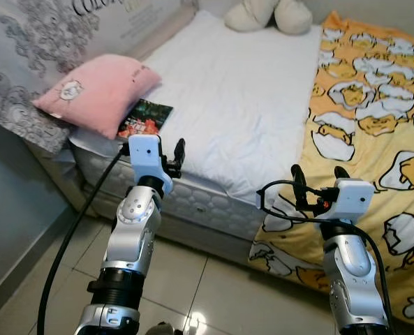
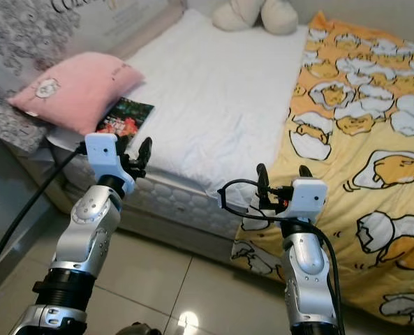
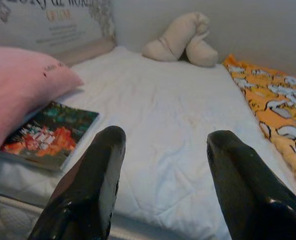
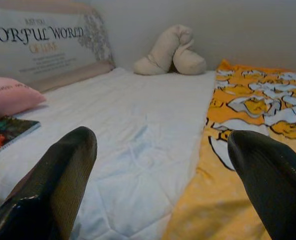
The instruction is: Clean up the room
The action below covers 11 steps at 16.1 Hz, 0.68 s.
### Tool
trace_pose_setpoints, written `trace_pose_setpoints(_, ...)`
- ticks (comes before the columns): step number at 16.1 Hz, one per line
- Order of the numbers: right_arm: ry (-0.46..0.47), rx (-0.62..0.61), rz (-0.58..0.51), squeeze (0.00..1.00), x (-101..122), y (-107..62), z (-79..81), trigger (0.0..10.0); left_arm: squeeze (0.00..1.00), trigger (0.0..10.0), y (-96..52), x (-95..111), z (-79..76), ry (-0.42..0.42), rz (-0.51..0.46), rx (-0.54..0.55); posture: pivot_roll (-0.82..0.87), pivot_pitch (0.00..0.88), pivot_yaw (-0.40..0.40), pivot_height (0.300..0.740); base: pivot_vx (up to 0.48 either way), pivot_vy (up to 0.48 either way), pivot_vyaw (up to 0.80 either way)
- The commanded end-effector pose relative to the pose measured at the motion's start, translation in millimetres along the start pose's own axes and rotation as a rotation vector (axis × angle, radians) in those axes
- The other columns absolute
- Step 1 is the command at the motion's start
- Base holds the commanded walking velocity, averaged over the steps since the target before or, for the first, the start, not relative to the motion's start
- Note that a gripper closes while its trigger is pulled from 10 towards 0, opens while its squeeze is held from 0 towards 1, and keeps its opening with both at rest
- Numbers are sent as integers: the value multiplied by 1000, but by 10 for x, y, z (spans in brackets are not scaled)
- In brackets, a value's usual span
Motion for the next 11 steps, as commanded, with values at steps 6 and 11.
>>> trace_pose_setpoints(6,12,0,-5,0,16,22,7,10000,0,10000,-6,27,15,0,-5,2,36,0,32,740,0,0,0)
trace_pose_setpoints(11,12,0,-5,0,16,22,7,10000,0,10000,-6,27,15,0,-5,2,36,0,32,740,0,0,0)
Point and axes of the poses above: a point about 5 cm out from each wrist's last joint towards the gripper, its own y axis pointing out of the wrist towards the gripper, its own x axis along the axis of the wrist's last joint, z = x × y, the point moved 4 cm from there along y, pointing out of the wrist towards the gripper, and after that the axes turned 12 degrees about y, right-handed, at the moved point
